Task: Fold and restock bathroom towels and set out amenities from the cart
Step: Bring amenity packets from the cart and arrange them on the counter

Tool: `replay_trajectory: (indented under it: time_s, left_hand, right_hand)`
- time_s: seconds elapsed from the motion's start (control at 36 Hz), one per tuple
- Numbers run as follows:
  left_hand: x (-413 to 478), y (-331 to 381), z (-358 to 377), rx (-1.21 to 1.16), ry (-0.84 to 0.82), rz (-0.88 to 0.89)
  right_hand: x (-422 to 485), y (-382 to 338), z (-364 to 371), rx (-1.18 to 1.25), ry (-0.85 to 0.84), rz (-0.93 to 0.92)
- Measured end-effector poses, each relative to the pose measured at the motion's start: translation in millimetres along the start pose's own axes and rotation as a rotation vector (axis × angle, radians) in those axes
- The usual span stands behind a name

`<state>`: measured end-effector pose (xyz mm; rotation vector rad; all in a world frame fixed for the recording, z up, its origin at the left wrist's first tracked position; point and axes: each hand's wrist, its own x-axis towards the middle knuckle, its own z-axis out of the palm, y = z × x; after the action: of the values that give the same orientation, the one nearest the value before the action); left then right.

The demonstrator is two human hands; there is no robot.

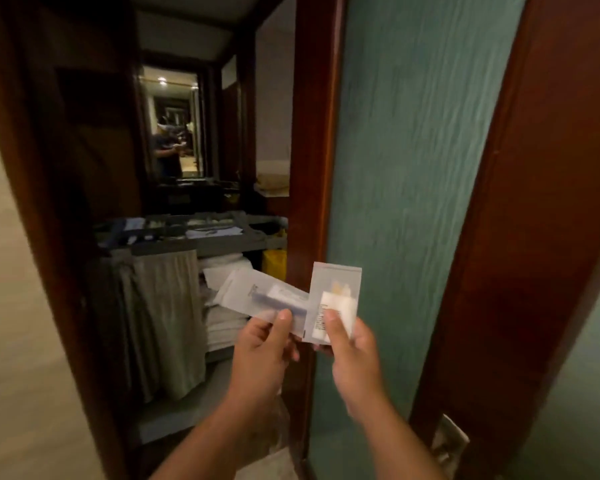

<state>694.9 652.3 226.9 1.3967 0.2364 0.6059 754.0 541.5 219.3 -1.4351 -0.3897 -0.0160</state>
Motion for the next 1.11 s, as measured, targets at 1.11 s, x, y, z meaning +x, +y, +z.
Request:
replay_trajectory:
  time_s: [1.11]
  left_hand:
    - [605.3,-106.9,-212.3,0.077,0.463,-0.027]
  right_hand:
    - [540.2,231.5,396.3,0.081,-0.42,0.118]
